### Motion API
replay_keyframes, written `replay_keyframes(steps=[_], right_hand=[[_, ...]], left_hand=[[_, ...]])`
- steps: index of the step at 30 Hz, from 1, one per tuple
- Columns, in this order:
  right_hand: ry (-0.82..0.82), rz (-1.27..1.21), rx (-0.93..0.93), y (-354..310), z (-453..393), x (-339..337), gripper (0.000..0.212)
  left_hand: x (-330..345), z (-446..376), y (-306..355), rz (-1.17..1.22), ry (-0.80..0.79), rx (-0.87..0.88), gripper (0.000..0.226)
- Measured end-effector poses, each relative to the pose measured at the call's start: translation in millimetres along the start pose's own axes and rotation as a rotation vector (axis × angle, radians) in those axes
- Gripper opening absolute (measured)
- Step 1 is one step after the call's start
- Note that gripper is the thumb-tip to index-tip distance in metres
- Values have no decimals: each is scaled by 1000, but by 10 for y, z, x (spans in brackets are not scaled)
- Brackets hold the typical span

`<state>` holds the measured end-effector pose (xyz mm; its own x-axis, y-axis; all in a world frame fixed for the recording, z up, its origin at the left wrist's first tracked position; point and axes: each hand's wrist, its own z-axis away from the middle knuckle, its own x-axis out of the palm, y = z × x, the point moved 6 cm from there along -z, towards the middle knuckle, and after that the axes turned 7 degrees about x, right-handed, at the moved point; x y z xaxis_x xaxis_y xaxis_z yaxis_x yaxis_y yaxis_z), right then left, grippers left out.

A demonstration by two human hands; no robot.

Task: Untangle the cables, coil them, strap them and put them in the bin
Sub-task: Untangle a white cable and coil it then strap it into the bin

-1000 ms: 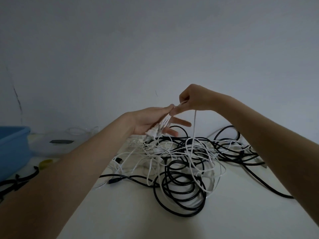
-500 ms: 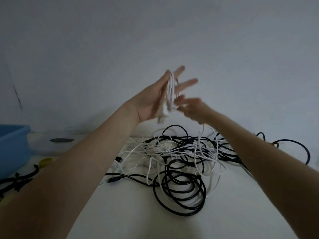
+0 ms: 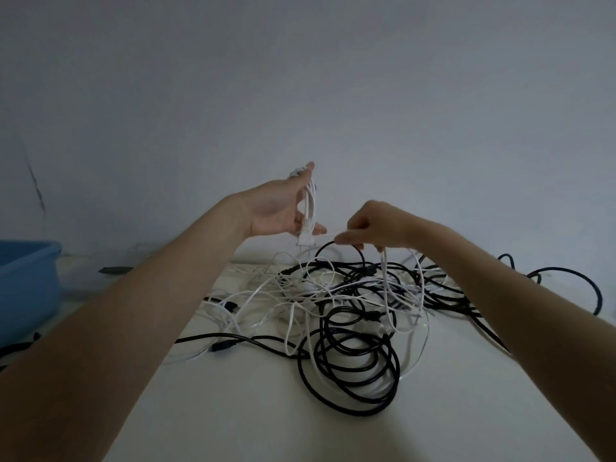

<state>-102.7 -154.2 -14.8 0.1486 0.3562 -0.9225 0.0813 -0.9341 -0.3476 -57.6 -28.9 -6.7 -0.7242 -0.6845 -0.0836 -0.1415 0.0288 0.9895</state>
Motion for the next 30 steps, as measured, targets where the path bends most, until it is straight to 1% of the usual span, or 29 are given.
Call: replay_keyframes(steps=[1, 3, 4, 6, 7, 9, 12, 14, 15, 16, 18, 19, 20, 21, 22, 24, 25, 28, 30], right_hand=[[37, -41, -6, -9, -2, -78, 41], [86, -101, -15, -32, -12, -237, 43], [99, -93, -16, -40, -17, -305, 43], [112, -57, -9, -40, -31, -396, 41], [125, -49, -4, -28, -32, -433, 41], [155, -81, 8, 20, -24, -480, 42], [205, -165, 37, 128, -4, -516, 42], [225, -280, 73, 223, -31, -503, 40], [213, -332, 87, 252, -48, -469, 37], [174, -354, 98, 263, -85, -392, 31], [78, -292, 87, 196, -132, -178, 18], [30, -241, 71, 119, -132, -45, 18], [-19, -190, 62, 48, -128, 107, 24], [-67, -141, 72, -6, -101, 252, 32], [-110, -100, 91, -9, -96, 388, 37], [-168, -43, 114, 74, -56, 569, 39], [-180, -43, 122, 139, -27, 600, 40], [-136, -115, 141, 295, 33, 490, 37], [-65, -208, 88, 249, 47, 332, 27]], left_hand=[[49, 34, -42, -44, -70, -49, 52], [178, 116, -155, -129, -231, -157, 69], [250, 149, -202, -159, -316, -201, 73], [346, 205, -275, -155, -440, -269, 58], [358, 222, -296, -150, -476, -293, 52], [321, 244, -313, -182, -510, -304, 48], [264, 264, -243, -203, -472, -260, 48], [283, 296, -139, -126, -462, -188, 49], [328, 316, -78, -70, -484, -138, 50], [399, 345, -6, -5, -523, -77, 50], [618, 383, 185, 215, -660, 58, 51], [728, 387, 287, 347, -716, 118, 53], [816, 366, 383, 457, -735, 165, 54], [874, 326, 469, 497, -698, 210, 55], [879, 268, 536, 470, -602, 255, 55], [722, 98, 611, 368, -327, 312, 55], [584, 17, 611, 326, -200, 309, 57], [53, -122, 420, 152, 138, 268, 58], [-206, -108, 232, 19, 280, 264, 52]])
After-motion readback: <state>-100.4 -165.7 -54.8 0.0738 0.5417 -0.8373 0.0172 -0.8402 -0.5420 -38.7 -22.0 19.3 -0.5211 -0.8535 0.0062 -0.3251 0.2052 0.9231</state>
